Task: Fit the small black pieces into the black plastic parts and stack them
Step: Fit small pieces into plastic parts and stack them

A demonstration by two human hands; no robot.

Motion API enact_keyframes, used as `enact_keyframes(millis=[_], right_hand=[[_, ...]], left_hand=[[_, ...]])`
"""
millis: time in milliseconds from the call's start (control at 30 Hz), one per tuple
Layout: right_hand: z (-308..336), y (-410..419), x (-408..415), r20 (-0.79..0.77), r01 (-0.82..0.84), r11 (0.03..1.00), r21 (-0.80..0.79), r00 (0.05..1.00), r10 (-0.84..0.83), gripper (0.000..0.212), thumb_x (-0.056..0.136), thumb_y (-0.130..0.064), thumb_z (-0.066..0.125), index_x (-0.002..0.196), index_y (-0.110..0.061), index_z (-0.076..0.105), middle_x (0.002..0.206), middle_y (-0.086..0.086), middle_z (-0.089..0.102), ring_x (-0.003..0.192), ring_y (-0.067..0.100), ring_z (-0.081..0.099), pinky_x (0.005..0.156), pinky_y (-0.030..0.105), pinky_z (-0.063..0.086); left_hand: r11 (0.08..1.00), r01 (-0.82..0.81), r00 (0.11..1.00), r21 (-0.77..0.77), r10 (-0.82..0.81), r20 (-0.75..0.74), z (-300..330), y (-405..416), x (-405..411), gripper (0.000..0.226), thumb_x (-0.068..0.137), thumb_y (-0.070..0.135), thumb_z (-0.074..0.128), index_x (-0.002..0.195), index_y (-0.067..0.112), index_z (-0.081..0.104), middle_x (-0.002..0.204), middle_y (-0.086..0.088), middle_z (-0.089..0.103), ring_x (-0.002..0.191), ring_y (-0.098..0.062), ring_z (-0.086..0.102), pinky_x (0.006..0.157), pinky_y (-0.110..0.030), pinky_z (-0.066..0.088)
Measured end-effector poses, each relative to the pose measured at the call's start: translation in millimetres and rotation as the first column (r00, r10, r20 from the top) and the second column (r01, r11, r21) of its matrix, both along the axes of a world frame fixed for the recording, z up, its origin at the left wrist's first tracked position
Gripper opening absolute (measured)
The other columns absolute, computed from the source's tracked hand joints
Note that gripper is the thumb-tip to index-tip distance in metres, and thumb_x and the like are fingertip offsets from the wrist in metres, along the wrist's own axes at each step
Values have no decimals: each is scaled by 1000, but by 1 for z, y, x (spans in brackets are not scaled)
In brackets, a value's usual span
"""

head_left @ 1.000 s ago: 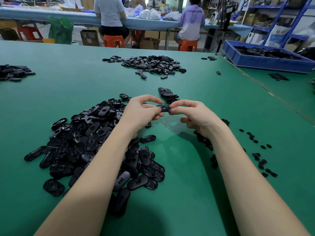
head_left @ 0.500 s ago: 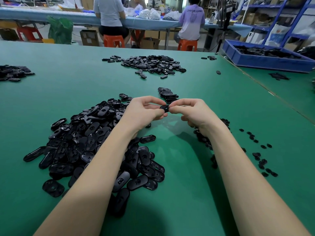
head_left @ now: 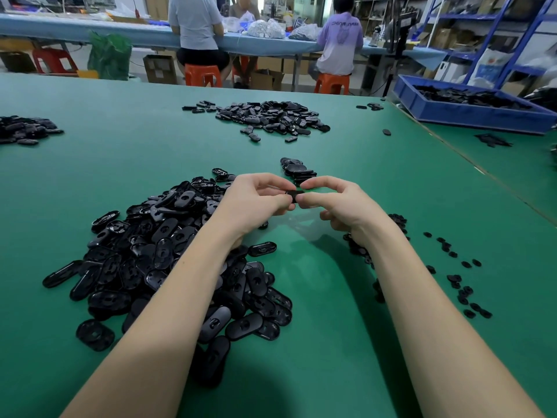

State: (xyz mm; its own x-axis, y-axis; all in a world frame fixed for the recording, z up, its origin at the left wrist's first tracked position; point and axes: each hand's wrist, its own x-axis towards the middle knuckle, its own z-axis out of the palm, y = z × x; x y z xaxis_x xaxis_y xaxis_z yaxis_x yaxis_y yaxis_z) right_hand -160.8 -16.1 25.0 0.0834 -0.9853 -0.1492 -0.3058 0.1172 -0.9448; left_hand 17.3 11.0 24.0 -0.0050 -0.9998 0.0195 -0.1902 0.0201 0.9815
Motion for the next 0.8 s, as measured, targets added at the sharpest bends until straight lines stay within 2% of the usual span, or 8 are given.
enact_keyframes(millis=[67,167,300,467,633,800], right_hand=[[-1,1,-2,-3,-19,999,27,1000,19,20,72,-38,89,87,-33,76,77,-9,70,56,8,46,42,18,27],[-3,2,-2,4,-33,999,3,999,33,20,70,-35,92,74,-29,73,73,-6,60,58,8,48,44,17,30],[-5,2,4,13,-59,995,-76,998,60,20,75,-25,90,75,-23,70,61,-11,58,48,5,43,43,14,31],[-4,2,7,-53,-76,987,-141,996,69,13,82,-19,83,76,-22,72,55,-14,57,43,0,43,43,10,32],[-8,1,13,-86,-49,986,-162,996,36,7,81,-18,82,82,-18,75,59,-8,54,42,0,40,43,11,31],[-9,0,14,-78,-86,983,-162,994,74,9,84,-15,81,91,-10,77,63,-6,54,46,1,43,48,13,34]], left_hand=[[1000,11,1000,17,-11,-18,1,0,1,18,87,-2,65,96,11,74,83,-9,77,79,-16,73,70,-20,57],[999,-14,1000,37,13,8,0,0,-2,17,85,-2,68,92,12,72,78,-8,75,64,-8,65,62,-18,51],[996,-88,993,15,86,79,-4,-2,-3,16,82,3,73,91,16,72,78,-6,74,56,-8,60,67,-30,48],[994,-101,990,30,98,100,-4,-4,1,18,82,2,71,91,18,72,83,-10,76,56,-9,60,67,-29,49],[992,-124,983,21,120,139,-5,-4,1,22,80,2,70,86,23,72,67,2,71,61,-16,58,66,-27,48],[993,-121,981,12,118,154,-5,-5,5,22,81,3,72,84,25,73,81,-4,76,66,-14,63,71,-28,50]])
